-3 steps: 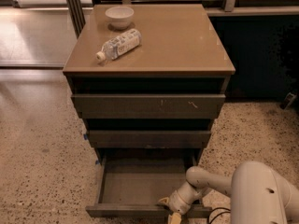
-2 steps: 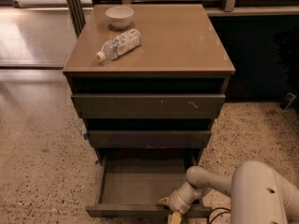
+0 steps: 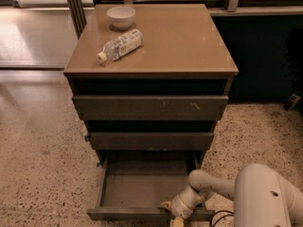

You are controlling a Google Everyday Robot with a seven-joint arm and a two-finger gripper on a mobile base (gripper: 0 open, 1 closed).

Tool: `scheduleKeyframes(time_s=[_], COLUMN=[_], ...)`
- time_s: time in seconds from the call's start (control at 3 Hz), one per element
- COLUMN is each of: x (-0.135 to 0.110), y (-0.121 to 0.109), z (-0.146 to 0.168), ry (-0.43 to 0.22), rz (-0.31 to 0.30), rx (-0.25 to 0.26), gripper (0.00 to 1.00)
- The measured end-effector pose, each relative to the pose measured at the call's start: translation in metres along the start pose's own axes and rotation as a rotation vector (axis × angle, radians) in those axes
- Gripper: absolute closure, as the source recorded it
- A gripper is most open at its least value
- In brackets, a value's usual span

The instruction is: Open bottom drawer

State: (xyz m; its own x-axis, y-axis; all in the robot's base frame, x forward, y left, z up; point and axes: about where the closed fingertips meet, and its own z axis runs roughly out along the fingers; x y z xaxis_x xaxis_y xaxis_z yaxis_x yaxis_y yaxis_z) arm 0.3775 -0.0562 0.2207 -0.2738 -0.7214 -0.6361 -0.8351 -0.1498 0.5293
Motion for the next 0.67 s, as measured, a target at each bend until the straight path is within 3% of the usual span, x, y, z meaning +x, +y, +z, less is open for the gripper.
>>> scheduleKeyframes(time_s=[0.67], x=[0.0053], y=[0.0117], z=[0.0075], ry=[-0.006], rz=[0.024], rx=[-0.030], gripper=[0.00])
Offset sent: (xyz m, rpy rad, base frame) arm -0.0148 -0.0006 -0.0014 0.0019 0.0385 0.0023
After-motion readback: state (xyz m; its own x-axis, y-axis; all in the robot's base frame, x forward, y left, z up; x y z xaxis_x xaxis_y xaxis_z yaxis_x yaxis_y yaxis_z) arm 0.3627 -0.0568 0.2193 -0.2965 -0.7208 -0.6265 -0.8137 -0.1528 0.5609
